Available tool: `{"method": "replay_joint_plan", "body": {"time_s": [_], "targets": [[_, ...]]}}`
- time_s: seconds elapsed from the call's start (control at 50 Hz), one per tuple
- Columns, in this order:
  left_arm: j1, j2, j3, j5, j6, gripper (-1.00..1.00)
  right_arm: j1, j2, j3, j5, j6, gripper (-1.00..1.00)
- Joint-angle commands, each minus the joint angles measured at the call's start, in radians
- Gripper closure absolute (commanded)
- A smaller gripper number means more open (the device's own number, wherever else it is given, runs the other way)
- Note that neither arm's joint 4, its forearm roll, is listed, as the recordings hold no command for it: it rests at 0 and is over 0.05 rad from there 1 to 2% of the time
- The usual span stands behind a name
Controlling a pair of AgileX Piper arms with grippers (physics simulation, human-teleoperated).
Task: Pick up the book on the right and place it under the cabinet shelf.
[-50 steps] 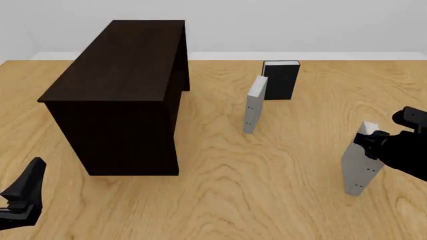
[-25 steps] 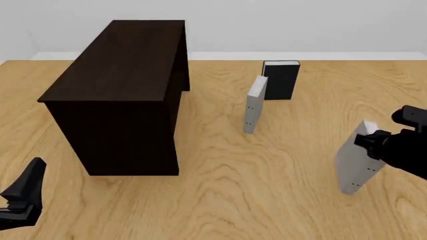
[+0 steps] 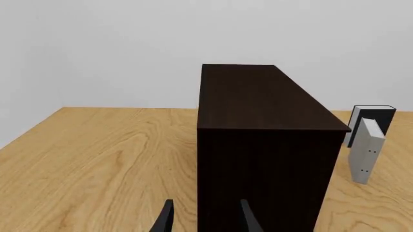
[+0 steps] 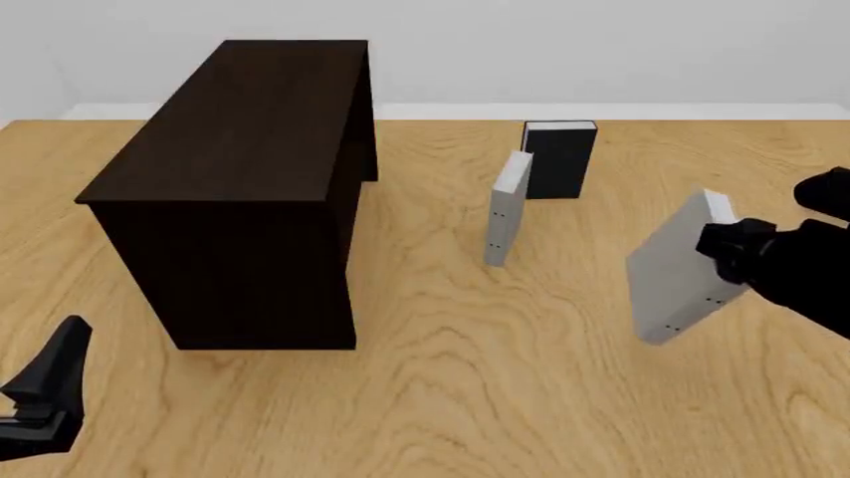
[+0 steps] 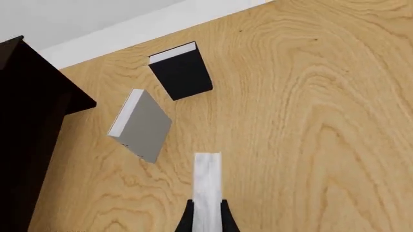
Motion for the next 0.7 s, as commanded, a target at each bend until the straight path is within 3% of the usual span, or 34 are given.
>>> {"method": "replay_joint_plan", "body": {"time_s": [0.02, 0.38, 0.42, 0.7], "targets": [[0.0, -0.009, 0.001, 0.01, -0.002, -1.0, 0.091, -0.052, -0.016, -0.042, 0.104, 1.0], [0.0, -0.012, 0.0, 0.012, 0.0, -1.0, 0.202, -0.069, 0.031, -0.206, 0.26, 1.0], [0.0, -0.014, 0.0, 0.014, 0.0, -1.0, 0.202, -0.056, 0.031, -0.223, 0.258, 1.0], [0.0, -0.015, -0.003, 0.016, 0.002, -1.0, 0.281, -0.003, 0.119, -0.466, 0.403, 1.0]]}}
